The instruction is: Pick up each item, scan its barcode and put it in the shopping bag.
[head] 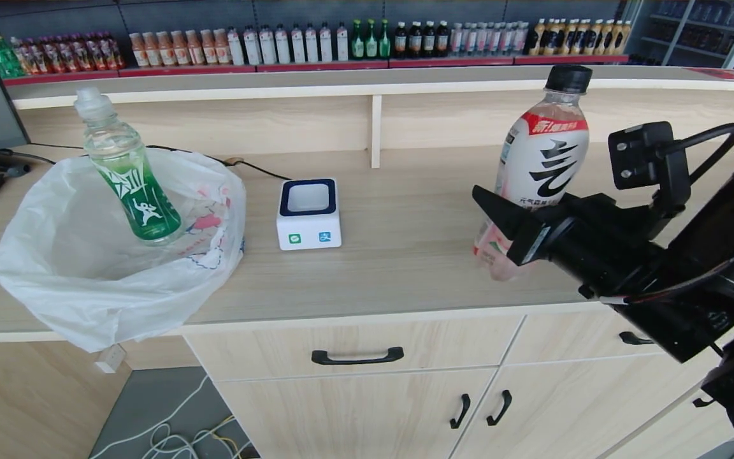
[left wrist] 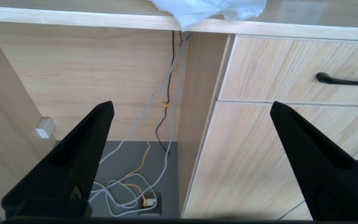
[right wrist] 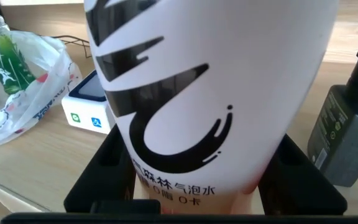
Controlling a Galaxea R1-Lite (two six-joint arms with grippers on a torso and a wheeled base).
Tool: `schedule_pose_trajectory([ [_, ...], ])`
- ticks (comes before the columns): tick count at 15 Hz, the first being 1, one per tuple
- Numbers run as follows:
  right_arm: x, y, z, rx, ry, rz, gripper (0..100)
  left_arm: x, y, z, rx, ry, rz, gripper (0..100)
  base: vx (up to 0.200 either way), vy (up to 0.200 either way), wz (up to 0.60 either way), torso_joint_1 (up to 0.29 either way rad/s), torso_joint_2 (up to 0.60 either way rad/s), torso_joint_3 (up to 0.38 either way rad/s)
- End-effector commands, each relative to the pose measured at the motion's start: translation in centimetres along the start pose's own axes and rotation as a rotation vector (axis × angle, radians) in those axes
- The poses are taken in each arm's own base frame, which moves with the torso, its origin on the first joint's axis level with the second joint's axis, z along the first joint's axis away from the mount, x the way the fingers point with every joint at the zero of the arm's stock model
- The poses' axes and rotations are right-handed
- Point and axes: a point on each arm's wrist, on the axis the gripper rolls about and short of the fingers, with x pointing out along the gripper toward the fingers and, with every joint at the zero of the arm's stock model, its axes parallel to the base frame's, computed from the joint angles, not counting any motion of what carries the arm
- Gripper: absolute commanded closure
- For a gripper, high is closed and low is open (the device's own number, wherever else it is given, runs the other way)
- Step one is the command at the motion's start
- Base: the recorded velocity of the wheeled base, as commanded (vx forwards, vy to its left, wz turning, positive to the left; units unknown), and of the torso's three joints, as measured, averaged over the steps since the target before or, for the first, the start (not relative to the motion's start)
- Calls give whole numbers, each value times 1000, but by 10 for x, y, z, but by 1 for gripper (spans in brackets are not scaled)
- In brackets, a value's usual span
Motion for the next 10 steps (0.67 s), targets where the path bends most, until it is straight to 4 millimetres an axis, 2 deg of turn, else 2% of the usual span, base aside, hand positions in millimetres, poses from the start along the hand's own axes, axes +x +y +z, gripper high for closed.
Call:
schedule_pose_trajectory([
  [1,-18,0,8,5,-18,51,100,0,0,0,0,0,0,0,0,0,0,0,0,0],
  [4,-31,2,8,4,-33,170,100,0,0,0,0,0,0,0,0,0,0,0,0,0],
  [10,-30,6,16,104,-65,340,100,0,0,0,0,0,0,0,0,0,0,0,0,0],
])
